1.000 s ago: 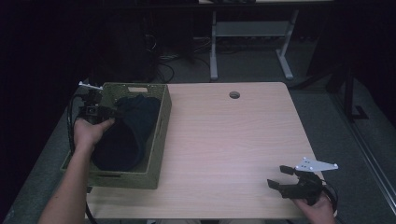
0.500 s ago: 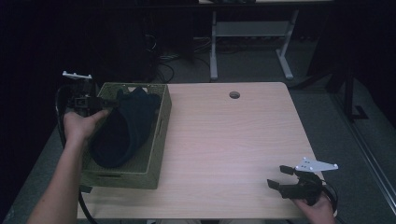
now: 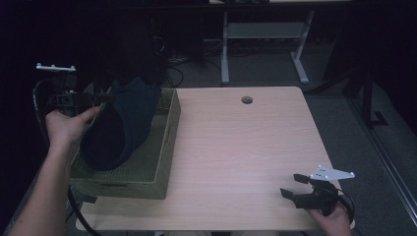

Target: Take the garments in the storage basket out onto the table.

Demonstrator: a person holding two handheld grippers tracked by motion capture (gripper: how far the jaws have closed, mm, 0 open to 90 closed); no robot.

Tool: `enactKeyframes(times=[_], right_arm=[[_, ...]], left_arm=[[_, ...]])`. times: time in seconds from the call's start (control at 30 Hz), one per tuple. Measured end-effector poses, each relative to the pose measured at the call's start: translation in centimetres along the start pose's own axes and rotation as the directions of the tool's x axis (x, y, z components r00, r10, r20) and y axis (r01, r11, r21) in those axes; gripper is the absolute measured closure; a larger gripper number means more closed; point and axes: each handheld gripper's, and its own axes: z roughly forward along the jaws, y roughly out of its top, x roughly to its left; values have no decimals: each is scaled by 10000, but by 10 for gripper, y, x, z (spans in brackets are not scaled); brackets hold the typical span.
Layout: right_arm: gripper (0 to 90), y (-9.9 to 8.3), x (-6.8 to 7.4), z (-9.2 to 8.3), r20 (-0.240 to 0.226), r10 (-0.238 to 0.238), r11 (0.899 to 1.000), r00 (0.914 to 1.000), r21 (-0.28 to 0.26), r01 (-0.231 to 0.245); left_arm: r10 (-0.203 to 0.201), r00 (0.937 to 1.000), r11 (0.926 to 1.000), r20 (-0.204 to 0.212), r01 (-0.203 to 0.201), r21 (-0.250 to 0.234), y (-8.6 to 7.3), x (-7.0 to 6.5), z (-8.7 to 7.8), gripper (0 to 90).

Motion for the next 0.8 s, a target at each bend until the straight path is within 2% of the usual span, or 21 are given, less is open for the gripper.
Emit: enactKeyframes(times=[0.4, 0.8], right_arm=[[190, 0, 0, -1, -2, 37, 10000, 10000, -3, -37], [190, 0, 0, -2, 4, 7, 10000, 10000, -56, -7]], left_arm=[[428, 9970, 9982, 648, -399, -456, 8, -24, -11, 762], [1024, 9852, 9936, 1372, -947, -616, 15, -56, -8, 762]])
